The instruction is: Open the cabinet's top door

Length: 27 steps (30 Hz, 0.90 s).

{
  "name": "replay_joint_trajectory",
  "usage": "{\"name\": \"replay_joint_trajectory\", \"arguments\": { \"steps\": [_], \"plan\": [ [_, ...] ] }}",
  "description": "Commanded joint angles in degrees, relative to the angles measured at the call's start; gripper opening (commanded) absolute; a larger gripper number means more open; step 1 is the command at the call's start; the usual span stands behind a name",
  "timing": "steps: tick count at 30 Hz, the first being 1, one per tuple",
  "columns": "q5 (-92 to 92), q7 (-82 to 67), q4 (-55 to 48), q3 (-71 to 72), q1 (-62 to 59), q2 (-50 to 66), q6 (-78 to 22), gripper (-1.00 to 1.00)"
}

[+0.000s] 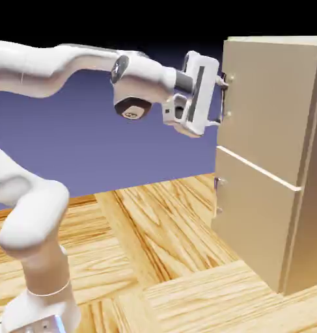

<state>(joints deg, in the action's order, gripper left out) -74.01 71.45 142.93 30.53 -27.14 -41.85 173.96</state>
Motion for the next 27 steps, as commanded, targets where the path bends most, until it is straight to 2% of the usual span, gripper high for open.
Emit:
{"name": "replay_joint_trajectory", "arguments": {
  "steps": [1,27],
  "plan": [
    [-2.5,1.0,-0.6,1.0,-0.9,-0.3,0.0,0.0],
    [-67.3,26.4,-16.4,27.8,-25.3,-8.4,0.0,0.0]
  ]
}}
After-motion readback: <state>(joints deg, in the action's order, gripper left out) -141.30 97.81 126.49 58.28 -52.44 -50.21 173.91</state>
